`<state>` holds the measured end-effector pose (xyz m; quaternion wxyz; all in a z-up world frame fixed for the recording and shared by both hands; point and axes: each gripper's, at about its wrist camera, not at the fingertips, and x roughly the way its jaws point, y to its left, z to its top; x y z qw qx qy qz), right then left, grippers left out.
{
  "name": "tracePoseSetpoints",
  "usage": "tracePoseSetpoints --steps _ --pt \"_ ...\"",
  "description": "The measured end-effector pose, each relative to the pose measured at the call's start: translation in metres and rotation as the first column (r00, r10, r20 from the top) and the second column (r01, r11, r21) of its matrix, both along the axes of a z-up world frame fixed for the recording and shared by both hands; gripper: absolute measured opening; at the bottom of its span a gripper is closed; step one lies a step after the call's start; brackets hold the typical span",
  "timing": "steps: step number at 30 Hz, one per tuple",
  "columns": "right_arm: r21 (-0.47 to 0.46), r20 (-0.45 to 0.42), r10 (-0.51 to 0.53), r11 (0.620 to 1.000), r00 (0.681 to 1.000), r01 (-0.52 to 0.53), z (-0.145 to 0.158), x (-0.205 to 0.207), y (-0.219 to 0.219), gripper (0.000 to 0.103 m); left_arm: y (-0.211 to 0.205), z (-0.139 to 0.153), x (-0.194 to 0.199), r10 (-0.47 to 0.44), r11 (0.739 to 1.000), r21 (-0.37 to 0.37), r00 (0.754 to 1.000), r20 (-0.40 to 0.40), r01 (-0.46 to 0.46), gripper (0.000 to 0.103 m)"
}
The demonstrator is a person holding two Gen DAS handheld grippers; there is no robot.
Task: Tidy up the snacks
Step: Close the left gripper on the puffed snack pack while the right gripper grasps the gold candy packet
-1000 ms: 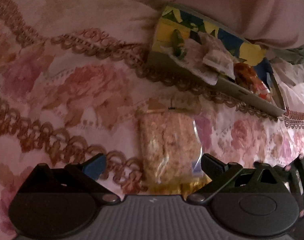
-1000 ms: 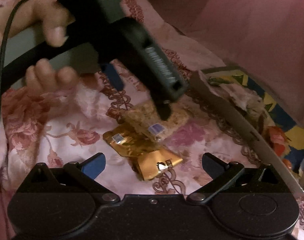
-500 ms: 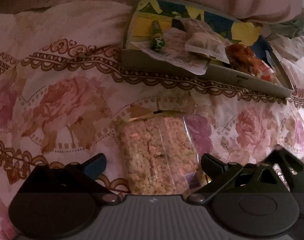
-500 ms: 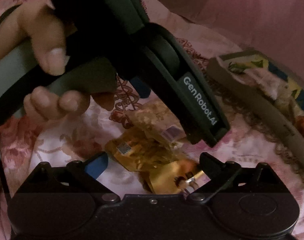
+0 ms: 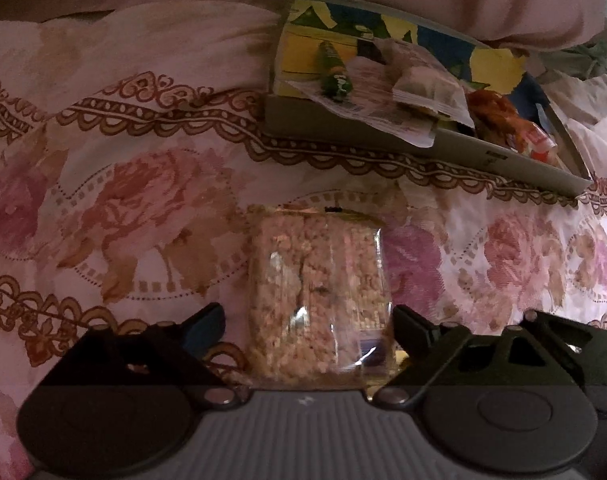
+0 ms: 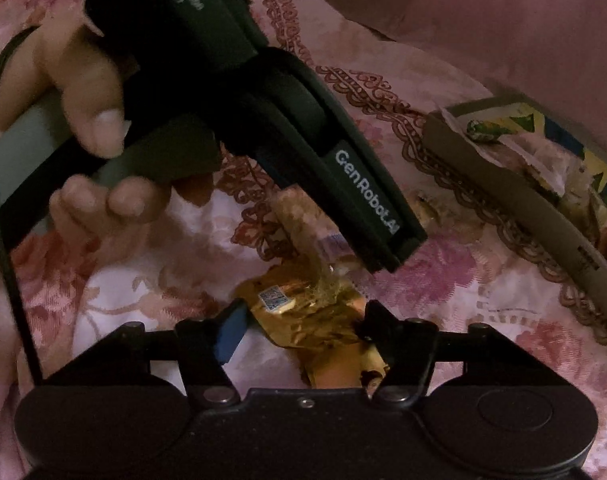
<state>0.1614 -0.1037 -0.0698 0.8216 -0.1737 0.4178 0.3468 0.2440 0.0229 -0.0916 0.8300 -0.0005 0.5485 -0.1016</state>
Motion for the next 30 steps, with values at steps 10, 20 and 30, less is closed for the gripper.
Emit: tracePoseSetpoints --steps 10,20,30 --pt "-0.064 -0.071 -0.192 0.98 0.979 0.187 0.006 0.0 -0.037 0.066 0.008 0.004 -0.013 0.011 1.0 0.027 1.0 0.002 -0.011 0.085" --pt "-0.019 -0.123 -0.213 0.977 0.969 0.212 0.004 0.014 -0.048 0.086 0.002 -0.002 -0.011 -0.014 0.998 0.055 1.0 0.016 0.013 0.095" --pt "-0.054 -0.148 -0.18 0.983 0.972 0.174 -0.007 0.023 -0.053 0.088 -0.005 -0.008 -0.007 -0.031 0.994 0.101 0.998 0.049 0.026 0.095"
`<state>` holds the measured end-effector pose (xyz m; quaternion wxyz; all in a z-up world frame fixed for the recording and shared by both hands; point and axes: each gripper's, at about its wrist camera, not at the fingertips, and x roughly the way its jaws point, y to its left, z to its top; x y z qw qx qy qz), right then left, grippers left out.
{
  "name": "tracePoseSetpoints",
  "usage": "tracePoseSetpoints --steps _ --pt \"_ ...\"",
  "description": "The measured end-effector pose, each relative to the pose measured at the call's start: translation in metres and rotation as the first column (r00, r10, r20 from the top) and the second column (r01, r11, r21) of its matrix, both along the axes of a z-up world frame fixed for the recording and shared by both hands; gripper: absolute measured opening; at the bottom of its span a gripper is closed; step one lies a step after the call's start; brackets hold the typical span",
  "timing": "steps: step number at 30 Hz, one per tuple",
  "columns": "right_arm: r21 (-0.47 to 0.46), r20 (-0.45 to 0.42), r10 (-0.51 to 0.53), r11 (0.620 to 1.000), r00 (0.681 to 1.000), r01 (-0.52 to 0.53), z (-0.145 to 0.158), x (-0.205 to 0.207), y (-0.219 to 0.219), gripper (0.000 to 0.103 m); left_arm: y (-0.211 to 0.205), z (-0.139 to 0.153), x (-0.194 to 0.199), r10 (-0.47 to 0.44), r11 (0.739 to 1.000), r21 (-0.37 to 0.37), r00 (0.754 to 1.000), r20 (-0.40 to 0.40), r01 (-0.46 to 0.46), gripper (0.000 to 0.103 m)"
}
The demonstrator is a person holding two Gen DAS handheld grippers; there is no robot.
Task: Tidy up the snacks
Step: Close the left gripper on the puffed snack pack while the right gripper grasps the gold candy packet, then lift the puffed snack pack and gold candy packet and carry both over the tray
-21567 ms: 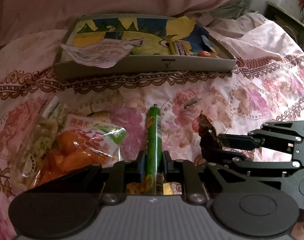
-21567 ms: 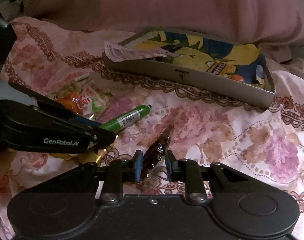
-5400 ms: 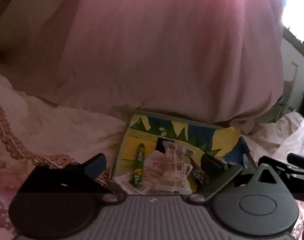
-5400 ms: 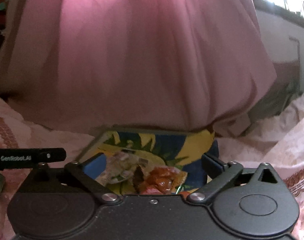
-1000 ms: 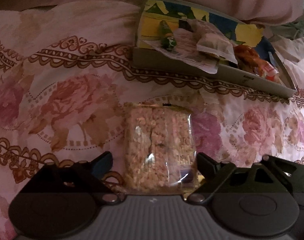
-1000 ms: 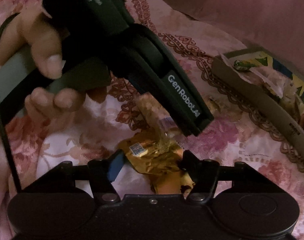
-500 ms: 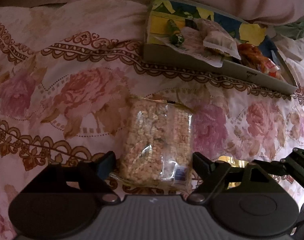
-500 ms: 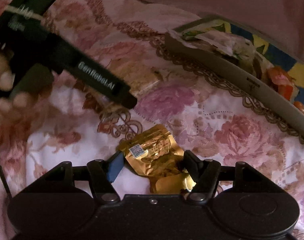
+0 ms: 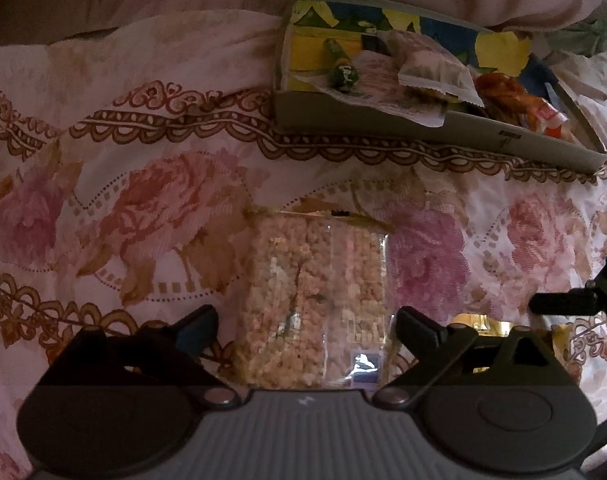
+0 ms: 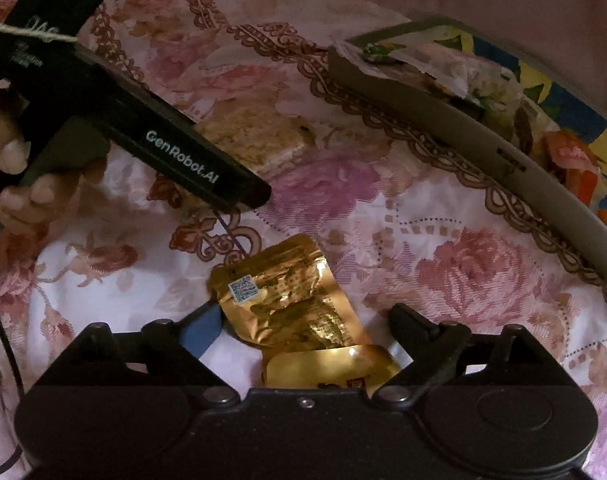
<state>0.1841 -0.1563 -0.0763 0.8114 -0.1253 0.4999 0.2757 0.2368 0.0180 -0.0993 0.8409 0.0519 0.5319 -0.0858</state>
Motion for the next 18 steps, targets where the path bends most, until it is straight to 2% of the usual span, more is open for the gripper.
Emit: tracePoseSetpoints --steps 5,7,8,9,12,18 --pt "-0.009 -0.013 -0.035 0.999 0.999 0.035 0.003 -0.002 0.001 0.073 0.0 0.003 -0.002 -0.016 1.0 -0.004 1.0 0.023 0.017 0.078" --pt "-0.011 -0.013 -0.069 0.998 0.998 0.069 0.003 -0.003 0.001 0.067 -0.003 0.005 -0.003 -0.029 1.0 0.006 0.999 0.029 0.029 0.077" --pt "-0.011 -0.013 -0.087 0.996 0.996 0.087 0.004 -0.003 0.001 0.059 -0.004 0.005 -0.004 -0.036 0.999 0.012 0.999 0.033 0.036 0.076" --pt "-0.011 -0.009 -0.107 0.994 0.994 0.107 0.005 -0.003 0.001 0.056 -0.004 0.005 -0.005 -0.043 0.999 0.016 0.998 0.035 0.042 0.076" --pt "0.004 -0.012 -0.156 0.988 0.988 0.156 0.006 -0.003 0.0 0.056 -0.006 0.006 -0.009 -0.056 0.998 0.01 0.998 0.03 0.056 0.075" --pt "0.019 0.053 -0.183 0.983 0.982 0.182 0.009 -0.004 0.002 0.055 -0.007 0.009 -0.016 -0.057 0.998 -0.009 0.998 0.024 0.058 0.075"
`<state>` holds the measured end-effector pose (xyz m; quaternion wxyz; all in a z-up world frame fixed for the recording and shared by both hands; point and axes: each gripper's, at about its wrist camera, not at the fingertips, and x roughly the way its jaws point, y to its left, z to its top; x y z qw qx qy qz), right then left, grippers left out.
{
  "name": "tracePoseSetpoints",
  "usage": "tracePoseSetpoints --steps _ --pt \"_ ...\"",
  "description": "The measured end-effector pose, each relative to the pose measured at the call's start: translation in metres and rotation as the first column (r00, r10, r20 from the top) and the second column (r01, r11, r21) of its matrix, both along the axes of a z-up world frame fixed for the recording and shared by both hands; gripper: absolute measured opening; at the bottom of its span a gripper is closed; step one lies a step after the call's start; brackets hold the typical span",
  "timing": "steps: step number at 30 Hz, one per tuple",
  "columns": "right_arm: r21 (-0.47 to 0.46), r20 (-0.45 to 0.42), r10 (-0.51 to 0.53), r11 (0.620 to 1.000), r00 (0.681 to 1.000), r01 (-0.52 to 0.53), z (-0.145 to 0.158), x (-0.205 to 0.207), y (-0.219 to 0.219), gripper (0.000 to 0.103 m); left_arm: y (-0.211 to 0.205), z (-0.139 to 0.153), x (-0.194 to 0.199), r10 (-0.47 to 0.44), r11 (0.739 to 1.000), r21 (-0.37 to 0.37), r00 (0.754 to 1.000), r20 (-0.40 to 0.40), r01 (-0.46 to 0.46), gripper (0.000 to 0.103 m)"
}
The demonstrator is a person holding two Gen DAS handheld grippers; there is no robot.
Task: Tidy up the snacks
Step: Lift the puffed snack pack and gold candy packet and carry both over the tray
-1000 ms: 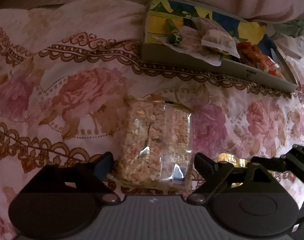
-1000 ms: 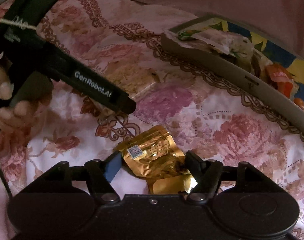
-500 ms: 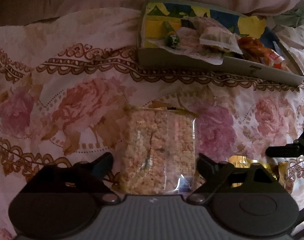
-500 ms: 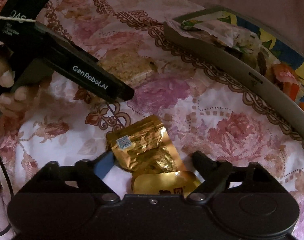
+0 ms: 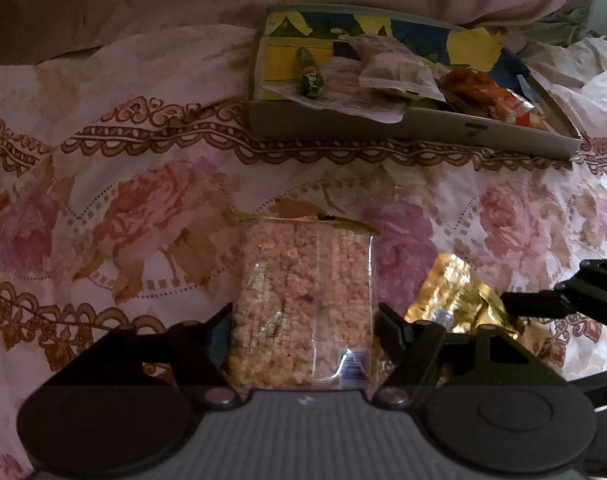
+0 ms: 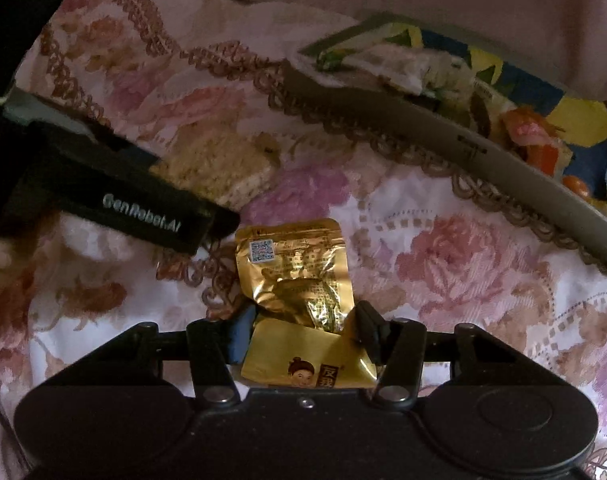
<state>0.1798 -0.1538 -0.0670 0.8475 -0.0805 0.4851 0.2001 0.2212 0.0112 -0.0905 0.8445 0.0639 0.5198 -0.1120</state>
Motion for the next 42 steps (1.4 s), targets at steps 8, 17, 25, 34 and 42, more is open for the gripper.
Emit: tracePoseSetpoints --steps 8,17,25,34,42 --pt "0.042 0.045 -0.058 0.998 0.997 0.056 0.011 0.008 -0.01 0.055 0.006 0.007 -0.002 0.037 0.995 -0.087 0.999 -0.018 -0.039 0.075" --pt "0.105 0.098 -0.153 0.984 0.983 0.143 0.041 0.013 -0.034 0.056 0.009 0.031 -0.02 0.047 0.985 -0.166 0.998 0.029 -0.041 0.075" --pt "0.205 0.152 -0.29 0.945 0.945 0.257 0.065 0.026 -0.071 0.056 0.01 0.063 -0.023 0.043 0.966 -0.26 0.99 0.135 -0.007 0.075" --pt "0.284 0.215 -0.431 0.886 0.876 0.366 0.078 0.058 -0.105 0.056 -0.008 0.093 0.018 0.088 0.948 -0.318 0.967 0.24 -0.007 0.075" --pt "0.279 0.28 -0.462 0.878 0.841 0.389 0.071 0.094 -0.123 0.056 -0.054 0.1 0.066 0.089 0.95 -0.31 0.926 0.366 0.032 0.075"
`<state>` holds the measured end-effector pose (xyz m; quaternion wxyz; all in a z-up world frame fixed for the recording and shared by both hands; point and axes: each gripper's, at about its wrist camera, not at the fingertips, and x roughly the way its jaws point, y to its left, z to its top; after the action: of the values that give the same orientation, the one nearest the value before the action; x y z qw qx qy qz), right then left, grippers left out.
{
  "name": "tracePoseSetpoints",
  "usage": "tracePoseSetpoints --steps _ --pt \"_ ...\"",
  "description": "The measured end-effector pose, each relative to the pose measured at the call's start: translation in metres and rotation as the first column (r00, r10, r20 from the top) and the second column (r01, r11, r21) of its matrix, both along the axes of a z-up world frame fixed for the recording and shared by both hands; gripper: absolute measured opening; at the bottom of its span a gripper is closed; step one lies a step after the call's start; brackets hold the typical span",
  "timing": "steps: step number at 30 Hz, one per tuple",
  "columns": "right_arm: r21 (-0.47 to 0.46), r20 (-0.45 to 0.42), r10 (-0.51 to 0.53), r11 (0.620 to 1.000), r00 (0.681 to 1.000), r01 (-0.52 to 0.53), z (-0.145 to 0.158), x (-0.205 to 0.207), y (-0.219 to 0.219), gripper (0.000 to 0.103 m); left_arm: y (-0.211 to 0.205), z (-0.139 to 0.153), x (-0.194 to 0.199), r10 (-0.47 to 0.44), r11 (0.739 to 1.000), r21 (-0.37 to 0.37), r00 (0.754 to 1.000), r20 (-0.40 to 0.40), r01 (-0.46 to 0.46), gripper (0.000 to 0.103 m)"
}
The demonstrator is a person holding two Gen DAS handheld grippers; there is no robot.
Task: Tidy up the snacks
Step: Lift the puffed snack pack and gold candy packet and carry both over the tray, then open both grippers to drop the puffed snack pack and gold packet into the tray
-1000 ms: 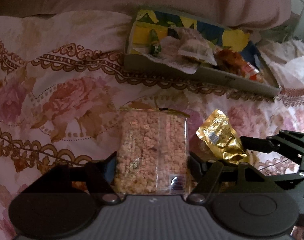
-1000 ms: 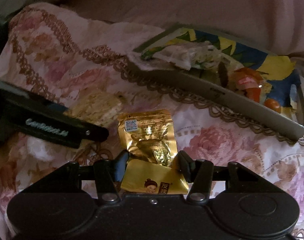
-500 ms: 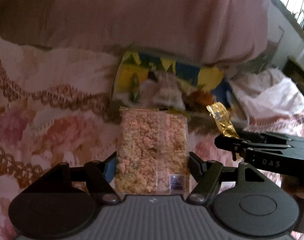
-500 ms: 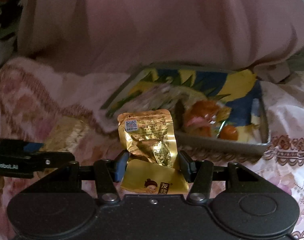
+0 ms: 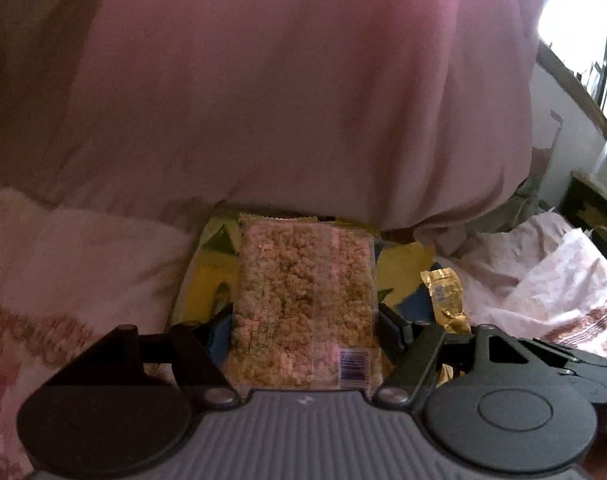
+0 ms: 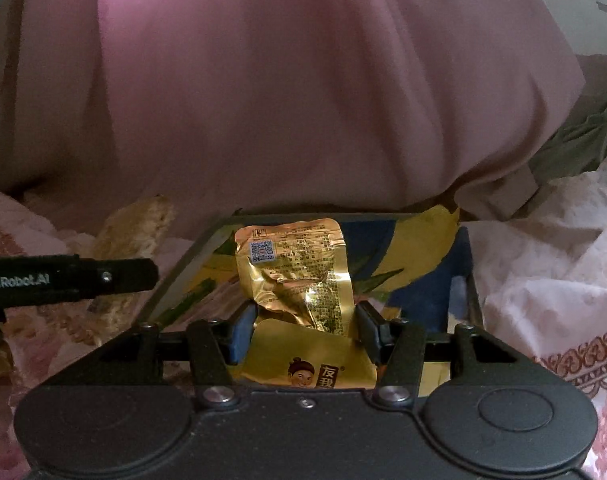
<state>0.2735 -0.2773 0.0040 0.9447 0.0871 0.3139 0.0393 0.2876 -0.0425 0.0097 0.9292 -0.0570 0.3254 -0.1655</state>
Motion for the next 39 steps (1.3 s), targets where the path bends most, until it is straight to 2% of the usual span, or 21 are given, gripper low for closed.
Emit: tracePoseSetpoints --steps 6,14,17,26,39 --pt "0.021 -0.009 -0.043 0.999 0.999 0.043 -0.016 0.024 -0.008 0.056 -0.026 -0.021 0.016 -0.026 1.0 0.012 0.999 0.022 0.026 0.075" --pt "0.011 -0.051 -0.063 0.998 0.997 0.063 -0.032 0.038 -0.011 0.056 -0.042 -0.055 0.032 -0.004 0.996 0.094 1.0 -0.031 0.007 0.075" --pt "-0.009 -0.069 -0.058 0.998 0.996 0.057 -0.038 0.039 -0.008 0.056 -0.043 -0.063 0.033 0.0 0.991 0.132 1.0 -0.022 0.003 0.075" --pt "-0.039 -0.102 -0.054 0.998 0.993 0.05 -0.048 0.039 -0.002 0.056 -0.042 -0.064 0.031 -0.007 0.986 0.165 1.0 0.003 0.006 0.075" --pt "-0.053 -0.126 -0.047 0.998 0.991 0.041 -0.05 0.043 0.001 0.057 -0.038 -0.065 0.038 -0.003 0.987 0.161 1.0 -0.011 0.005 0.076"
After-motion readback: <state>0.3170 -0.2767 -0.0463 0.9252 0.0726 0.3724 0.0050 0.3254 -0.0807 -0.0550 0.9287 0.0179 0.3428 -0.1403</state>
